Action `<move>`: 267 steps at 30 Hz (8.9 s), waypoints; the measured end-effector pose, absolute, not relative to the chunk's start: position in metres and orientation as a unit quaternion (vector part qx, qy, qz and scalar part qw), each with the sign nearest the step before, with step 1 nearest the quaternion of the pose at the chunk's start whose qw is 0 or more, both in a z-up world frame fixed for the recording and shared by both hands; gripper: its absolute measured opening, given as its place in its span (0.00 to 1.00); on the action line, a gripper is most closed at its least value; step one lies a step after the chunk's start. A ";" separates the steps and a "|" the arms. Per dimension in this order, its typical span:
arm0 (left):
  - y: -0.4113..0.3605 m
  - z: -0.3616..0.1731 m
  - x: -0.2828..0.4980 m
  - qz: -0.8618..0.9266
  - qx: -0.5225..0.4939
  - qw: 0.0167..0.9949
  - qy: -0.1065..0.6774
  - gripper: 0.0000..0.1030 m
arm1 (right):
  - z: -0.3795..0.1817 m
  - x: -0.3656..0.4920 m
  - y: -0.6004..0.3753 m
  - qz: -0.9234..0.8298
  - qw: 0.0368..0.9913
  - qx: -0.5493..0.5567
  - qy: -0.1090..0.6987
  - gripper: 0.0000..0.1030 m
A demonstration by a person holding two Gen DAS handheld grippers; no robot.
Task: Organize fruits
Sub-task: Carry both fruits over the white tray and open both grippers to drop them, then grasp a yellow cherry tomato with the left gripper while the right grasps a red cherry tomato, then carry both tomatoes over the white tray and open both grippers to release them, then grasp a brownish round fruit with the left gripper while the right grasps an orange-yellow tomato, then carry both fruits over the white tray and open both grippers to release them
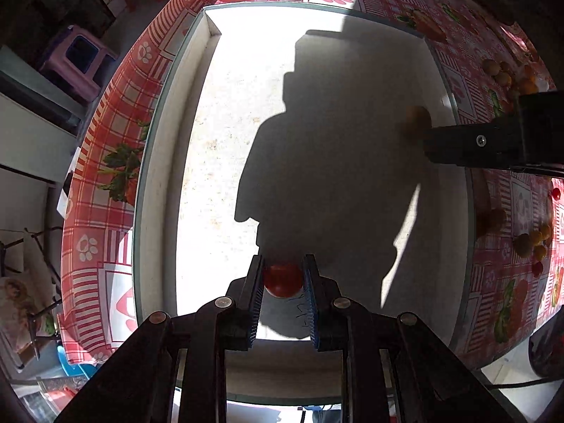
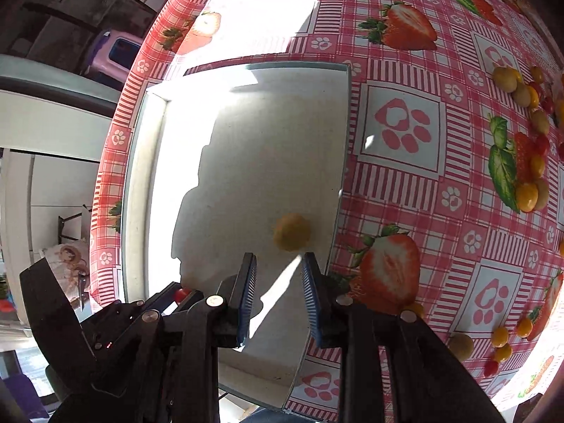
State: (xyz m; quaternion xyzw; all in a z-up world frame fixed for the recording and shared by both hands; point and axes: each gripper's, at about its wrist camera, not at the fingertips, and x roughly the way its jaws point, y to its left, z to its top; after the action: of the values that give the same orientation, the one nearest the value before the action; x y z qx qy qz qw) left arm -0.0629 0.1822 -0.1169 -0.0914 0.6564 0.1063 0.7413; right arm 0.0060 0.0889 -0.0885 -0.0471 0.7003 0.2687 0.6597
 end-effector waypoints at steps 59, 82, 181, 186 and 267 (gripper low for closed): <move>-0.078 -0.119 0.122 -0.061 0.079 0.772 0.628 0.75 | -0.117 0.093 -0.264 0.001 0.723 0.027 0.691 0.71; -0.053 -0.075 0.092 -0.089 0.001 0.781 0.619 0.25 | -0.090 0.098 -0.268 0.030 0.728 0.091 0.679 0.22; -0.026 -0.070 0.075 -0.084 0.031 0.777 0.623 0.71 | -0.085 0.048 -0.202 0.006 0.731 0.040 0.681 0.77; -0.050 -0.087 0.096 -0.088 0.028 0.769 0.633 0.71 | -0.089 0.058 -0.213 0.016 0.735 0.023 0.677 0.77; 0.074 -0.046 0.038 0.020 -0.061 0.802 0.594 0.27 | -0.045 0.049 -0.045 0.176 0.764 -0.107 0.611 0.21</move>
State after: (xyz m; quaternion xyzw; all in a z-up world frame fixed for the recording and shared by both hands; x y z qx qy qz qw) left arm 0.0379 0.0745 -0.0464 -0.0609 0.5940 0.0196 0.8019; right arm 0.0493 -0.0454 -0.0455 -0.1074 0.6109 0.1764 0.7643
